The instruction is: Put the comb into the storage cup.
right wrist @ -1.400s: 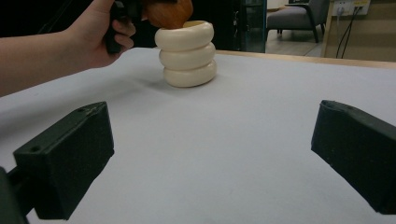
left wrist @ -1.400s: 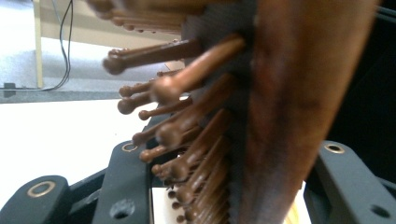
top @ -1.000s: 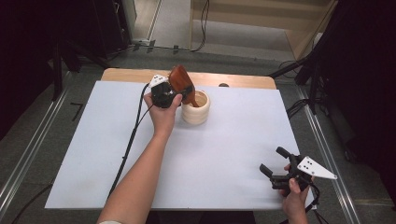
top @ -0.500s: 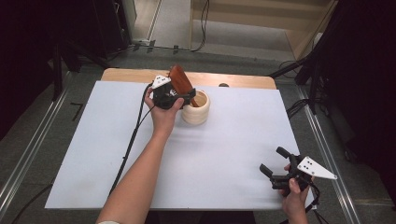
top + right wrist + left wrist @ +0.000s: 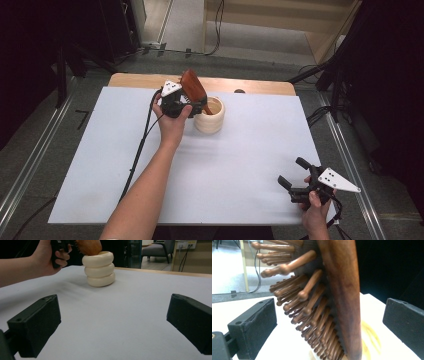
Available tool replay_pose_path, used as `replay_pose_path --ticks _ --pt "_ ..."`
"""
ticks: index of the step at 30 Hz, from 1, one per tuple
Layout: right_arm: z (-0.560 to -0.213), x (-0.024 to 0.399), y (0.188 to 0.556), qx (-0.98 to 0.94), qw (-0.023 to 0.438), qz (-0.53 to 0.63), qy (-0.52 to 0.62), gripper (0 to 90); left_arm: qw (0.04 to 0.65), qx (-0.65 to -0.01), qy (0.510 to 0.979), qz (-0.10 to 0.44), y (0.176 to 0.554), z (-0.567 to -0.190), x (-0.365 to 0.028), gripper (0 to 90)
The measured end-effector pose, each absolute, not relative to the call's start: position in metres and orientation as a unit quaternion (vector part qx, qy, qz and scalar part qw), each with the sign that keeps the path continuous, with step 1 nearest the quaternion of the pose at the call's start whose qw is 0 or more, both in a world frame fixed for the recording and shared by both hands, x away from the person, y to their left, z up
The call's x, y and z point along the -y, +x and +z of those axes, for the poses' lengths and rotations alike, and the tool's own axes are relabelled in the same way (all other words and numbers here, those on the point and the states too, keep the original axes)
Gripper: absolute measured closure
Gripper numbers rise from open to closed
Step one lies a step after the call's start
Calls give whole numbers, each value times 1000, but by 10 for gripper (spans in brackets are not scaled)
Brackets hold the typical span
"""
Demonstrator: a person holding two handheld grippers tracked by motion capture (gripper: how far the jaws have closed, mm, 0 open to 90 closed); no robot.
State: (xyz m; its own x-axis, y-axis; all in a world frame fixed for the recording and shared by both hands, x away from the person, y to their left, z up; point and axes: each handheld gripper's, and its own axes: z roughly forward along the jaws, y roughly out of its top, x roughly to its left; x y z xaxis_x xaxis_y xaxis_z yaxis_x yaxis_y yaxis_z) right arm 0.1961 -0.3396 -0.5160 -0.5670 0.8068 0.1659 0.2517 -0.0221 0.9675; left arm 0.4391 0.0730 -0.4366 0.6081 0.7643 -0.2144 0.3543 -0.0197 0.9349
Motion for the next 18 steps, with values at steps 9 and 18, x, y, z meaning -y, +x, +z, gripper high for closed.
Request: replay_pose_path --ticks 9,18 --pt "-516 338 196 -662 235 588 401 0 574 -401 689 185 432 -434 -86 0" --pt "-516 338 196 -663 237 586 401 0 573 -394 693 187 421 -437 -95 0"
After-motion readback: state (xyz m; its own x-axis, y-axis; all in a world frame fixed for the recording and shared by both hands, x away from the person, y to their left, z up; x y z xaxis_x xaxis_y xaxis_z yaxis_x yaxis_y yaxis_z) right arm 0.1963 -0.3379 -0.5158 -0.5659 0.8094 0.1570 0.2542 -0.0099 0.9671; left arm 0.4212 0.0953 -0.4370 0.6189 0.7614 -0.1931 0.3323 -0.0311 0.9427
